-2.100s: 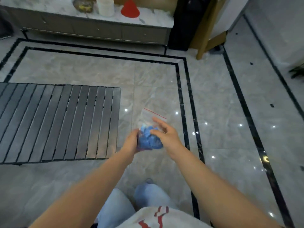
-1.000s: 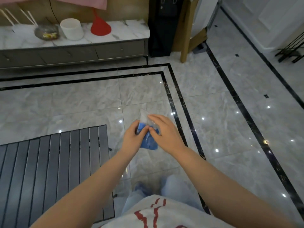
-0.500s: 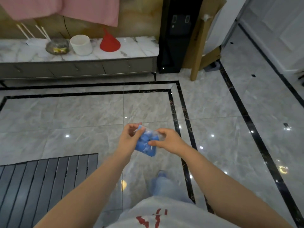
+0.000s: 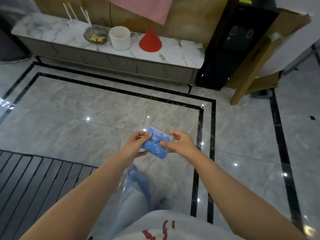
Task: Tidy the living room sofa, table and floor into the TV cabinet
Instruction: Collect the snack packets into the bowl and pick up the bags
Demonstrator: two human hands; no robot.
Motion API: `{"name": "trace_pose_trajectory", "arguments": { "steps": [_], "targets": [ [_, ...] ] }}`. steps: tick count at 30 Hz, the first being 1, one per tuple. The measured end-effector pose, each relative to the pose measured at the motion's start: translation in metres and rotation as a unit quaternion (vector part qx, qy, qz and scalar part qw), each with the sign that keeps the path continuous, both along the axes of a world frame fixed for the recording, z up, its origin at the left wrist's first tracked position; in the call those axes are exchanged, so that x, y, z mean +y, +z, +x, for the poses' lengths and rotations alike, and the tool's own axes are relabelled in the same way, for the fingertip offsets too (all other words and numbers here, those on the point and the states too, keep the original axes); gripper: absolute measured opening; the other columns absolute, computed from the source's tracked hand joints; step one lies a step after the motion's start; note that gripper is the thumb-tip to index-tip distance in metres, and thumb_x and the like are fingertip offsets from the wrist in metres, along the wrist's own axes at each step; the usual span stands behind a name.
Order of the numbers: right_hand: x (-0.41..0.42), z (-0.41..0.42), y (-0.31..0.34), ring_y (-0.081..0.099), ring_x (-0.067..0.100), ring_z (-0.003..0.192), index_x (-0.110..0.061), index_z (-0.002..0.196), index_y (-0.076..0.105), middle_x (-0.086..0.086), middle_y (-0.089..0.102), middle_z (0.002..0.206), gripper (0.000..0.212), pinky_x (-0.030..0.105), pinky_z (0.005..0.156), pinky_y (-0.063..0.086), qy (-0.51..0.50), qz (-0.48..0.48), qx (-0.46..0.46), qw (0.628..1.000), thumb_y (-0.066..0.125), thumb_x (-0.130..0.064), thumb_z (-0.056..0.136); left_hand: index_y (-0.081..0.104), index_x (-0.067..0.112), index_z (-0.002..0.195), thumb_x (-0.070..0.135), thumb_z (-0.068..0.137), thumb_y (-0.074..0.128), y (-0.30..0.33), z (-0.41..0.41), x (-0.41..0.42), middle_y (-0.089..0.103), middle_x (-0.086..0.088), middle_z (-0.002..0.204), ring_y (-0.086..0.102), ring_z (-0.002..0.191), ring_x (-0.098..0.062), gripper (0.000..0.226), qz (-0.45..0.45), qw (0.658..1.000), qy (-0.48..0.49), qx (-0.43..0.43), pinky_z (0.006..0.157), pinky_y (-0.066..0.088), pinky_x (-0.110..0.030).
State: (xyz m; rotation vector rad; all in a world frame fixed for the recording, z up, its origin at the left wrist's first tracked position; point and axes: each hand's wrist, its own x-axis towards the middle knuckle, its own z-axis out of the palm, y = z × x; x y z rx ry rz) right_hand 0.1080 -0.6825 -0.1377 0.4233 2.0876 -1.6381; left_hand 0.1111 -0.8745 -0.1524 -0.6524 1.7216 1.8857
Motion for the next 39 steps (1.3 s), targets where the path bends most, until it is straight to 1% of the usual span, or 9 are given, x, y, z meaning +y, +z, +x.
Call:
{"name": "trace_pose_trajectory", "arguments": {
  "steps": [4,7,10,15,18,23,30,35,39],
  "targets": [
    [-0.021,-0.058,-0.009,0.067,0.024,0.103,-0.016,0.113,0.061,0.013,0.062,0.120,0.045,0.037,0.078,0.062,-0.099,-0.075,-0.012,0.992,0.084,-0.008,0.075,0.056,0.017,0.105,0.030,0.094,0.065,-0.007,-0.065,-0.009,0.063,0.000,0.100,0.062,0.086,-0.011,0.020,0.019,0.998,0.053,-0.001,0.066,0.049,-0.026],
    [-0.041,-0.101,-0.013,0.067,0.025,0.106,-0.011,0.127,0.054,0.013,0.066,0.120,0.048,0.034,0.086,0.058,-0.187,-0.197,-0.067,0.960,0.075,-0.006,0.084,0.054,0.018,0.096,0.033,0.094,0.064,-0.012,-0.116,-0.022,0.063,-0.002,0.097,0.061,0.082,-0.012,0.018,0.008,0.993,0.115,-0.025,0.065,0.048,-0.026],
    [-0.064,-0.143,-0.009,0.066,0.024,0.112,-0.023,0.130,0.056,0.004,0.070,0.119,0.046,0.047,0.101,0.050,-0.201,-0.249,-0.130,0.938,0.073,-0.017,0.088,0.052,0.016,0.096,0.032,0.096,0.061,-0.007,-0.156,-0.030,0.063,-0.003,0.093,0.061,0.080,-0.014,0.019,-0.004,0.986,0.154,-0.056,0.064,0.048,-0.027],
    [-0.112,-0.222,0.003,0.064,0.029,0.113,-0.031,0.132,0.044,0.009,0.062,0.126,0.051,0.053,0.096,0.053,-0.228,-0.314,-0.140,0.911,0.069,-0.013,0.091,0.053,0.006,0.109,0.030,0.096,0.062,0.002,-0.243,-0.061,0.064,-0.014,0.108,0.064,0.086,-0.021,0.029,-0.061,0.989,0.131,-0.026,0.058,0.052,-0.027],
    [-0.124,-0.267,0.001,0.066,0.029,0.110,-0.031,0.137,0.043,0.010,0.063,0.123,0.058,0.051,0.090,0.056,-0.247,-0.315,-0.133,0.907,0.068,-0.007,0.091,0.054,0.002,0.111,0.030,0.096,0.063,0.003,-0.292,-0.077,0.064,-0.017,0.110,0.066,0.087,-0.022,0.033,-0.072,0.992,0.104,-0.021,0.055,0.054,-0.027],
    [-0.121,-0.349,-0.009,0.067,0.033,0.106,-0.026,0.137,0.046,0.012,0.064,0.120,0.053,0.049,0.084,0.058,-0.240,-0.301,-0.130,0.914,0.062,-0.001,0.093,0.053,0.012,0.092,0.028,0.096,0.063,0.003,-0.365,-0.082,0.063,-0.016,0.108,0.066,0.091,-0.026,0.019,-0.067,0.995,0.074,-0.026,0.062,0.056,-0.031],
    [-0.110,-0.482,-0.019,0.067,0.035,0.107,-0.021,0.132,0.053,0.016,0.062,0.127,0.049,0.045,0.074,0.060,-0.176,-0.275,-0.137,0.935,0.062,0.003,0.090,0.055,0.008,0.106,0.023,0.095,0.064,-0.001,-0.480,-0.080,0.064,-0.015,0.108,0.065,0.090,-0.028,0.020,-0.014,0.989,0.125,-0.077,0.072,0.058,-0.035],
    [-0.106,-0.563,-0.011,0.067,0.030,0.101,-0.025,0.127,0.056,0.011,0.062,0.121,0.046,0.042,0.072,0.060,-0.118,-0.236,-0.137,0.955,0.063,0.003,0.090,0.056,0.014,0.093,0.013,0.092,0.067,-0.004,-0.546,-0.083,0.066,-0.008,0.101,0.065,0.079,-0.022,0.011,0.045,0.977,0.186,-0.099,0.066,0.053,-0.031],
    [-0.118,-0.611,-0.012,0.067,0.030,0.104,-0.023,0.129,0.056,0.009,0.062,0.124,0.047,0.040,0.070,0.061,-0.086,-0.206,-0.146,0.964,0.065,0.002,0.089,0.058,0.014,0.100,0.011,0.091,0.067,-0.008,-0.582,-0.092,0.069,-0.005,0.097,0.068,0.079,-0.022,0.013,0.082,0.965,0.219,-0.116,0.057,0.054,-0.029]
  ]
}}
